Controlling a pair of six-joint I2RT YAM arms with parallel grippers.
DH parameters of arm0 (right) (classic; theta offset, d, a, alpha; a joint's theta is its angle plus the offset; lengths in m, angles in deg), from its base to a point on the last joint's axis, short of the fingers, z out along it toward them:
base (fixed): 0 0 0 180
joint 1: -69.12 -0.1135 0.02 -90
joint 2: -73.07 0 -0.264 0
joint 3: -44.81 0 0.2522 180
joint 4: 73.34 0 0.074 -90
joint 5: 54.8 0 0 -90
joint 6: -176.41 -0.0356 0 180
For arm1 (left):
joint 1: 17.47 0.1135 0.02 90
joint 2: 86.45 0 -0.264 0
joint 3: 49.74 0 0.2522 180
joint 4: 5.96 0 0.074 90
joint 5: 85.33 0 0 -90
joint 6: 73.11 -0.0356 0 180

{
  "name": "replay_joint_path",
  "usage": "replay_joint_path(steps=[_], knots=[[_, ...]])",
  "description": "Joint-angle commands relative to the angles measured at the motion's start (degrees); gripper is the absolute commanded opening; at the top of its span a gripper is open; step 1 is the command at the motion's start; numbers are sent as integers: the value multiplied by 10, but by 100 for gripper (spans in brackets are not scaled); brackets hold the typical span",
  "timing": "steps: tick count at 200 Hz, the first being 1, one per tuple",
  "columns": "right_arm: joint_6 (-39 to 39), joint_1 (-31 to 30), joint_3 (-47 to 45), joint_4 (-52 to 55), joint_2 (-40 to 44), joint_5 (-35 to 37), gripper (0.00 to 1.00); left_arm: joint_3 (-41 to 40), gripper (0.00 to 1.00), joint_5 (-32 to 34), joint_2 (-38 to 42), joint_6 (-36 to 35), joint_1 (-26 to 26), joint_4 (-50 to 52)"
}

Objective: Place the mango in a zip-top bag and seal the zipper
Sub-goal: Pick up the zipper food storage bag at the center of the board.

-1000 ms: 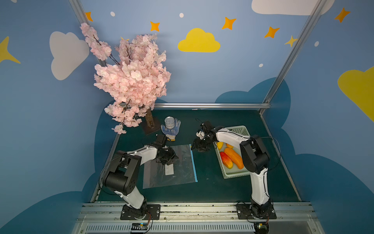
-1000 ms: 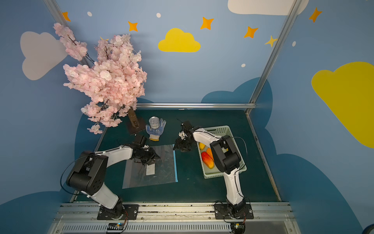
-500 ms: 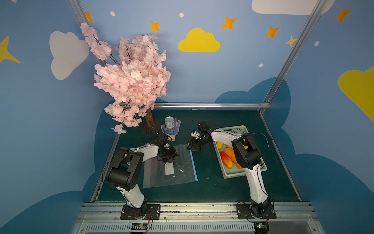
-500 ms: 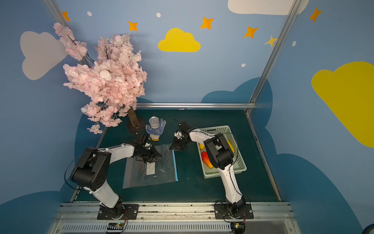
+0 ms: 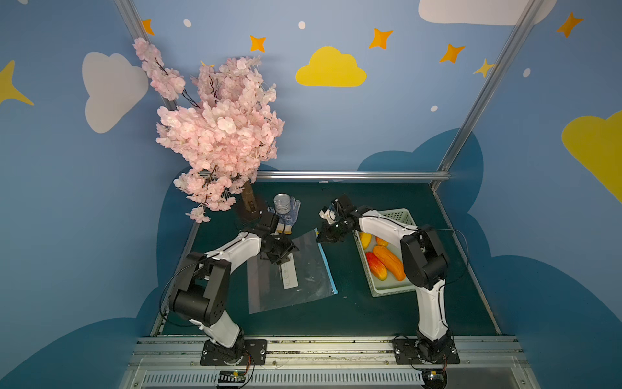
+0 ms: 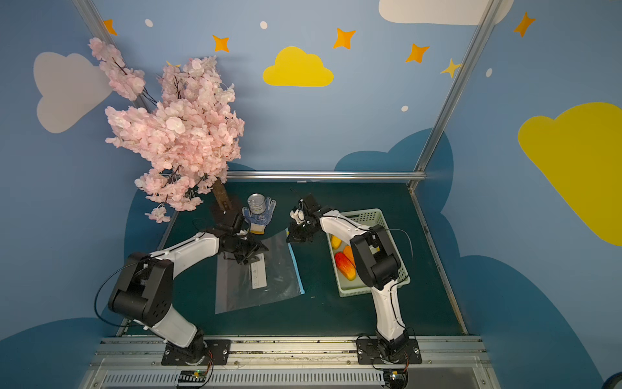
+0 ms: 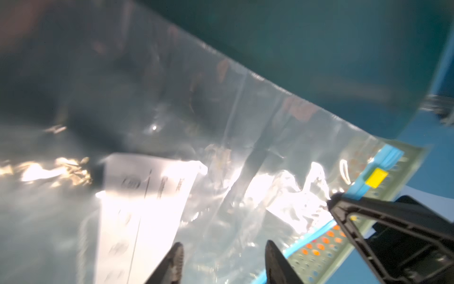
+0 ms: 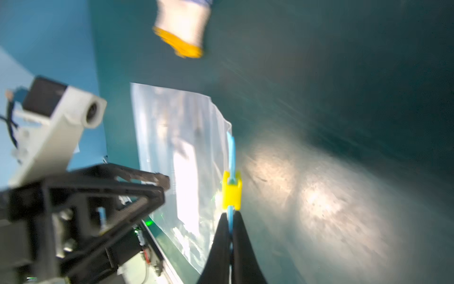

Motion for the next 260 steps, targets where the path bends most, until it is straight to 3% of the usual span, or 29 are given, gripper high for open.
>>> replay_joint_path(steps=[1,38,73,116,153,190,222,260], knots=[[112,-6,9,19,67,65,0,91,55,19,32,84,2,77],[214,-16,-34,-35,150,130,0,241,51,-39,-21,226,-10,159],[325,-38,-76,-100,199,202,0,360,53,-2,-37,302,-38,218],[396,-59,-166,-222,253,241,0,402,52,-15,-55,366,-59,253],[408,-68,-174,-239,262,250,0,417,48,-9,-66,364,-69,300],[423,-78,-187,-255,269,233,0,402,49,-14,-74,384,-68,263],[423,-82,-193,-244,271,230,0,421,51,18,-66,382,-63,267],[458,-89,-216,-255,283,235,0,468,56,63,-48,374,-68,340]])
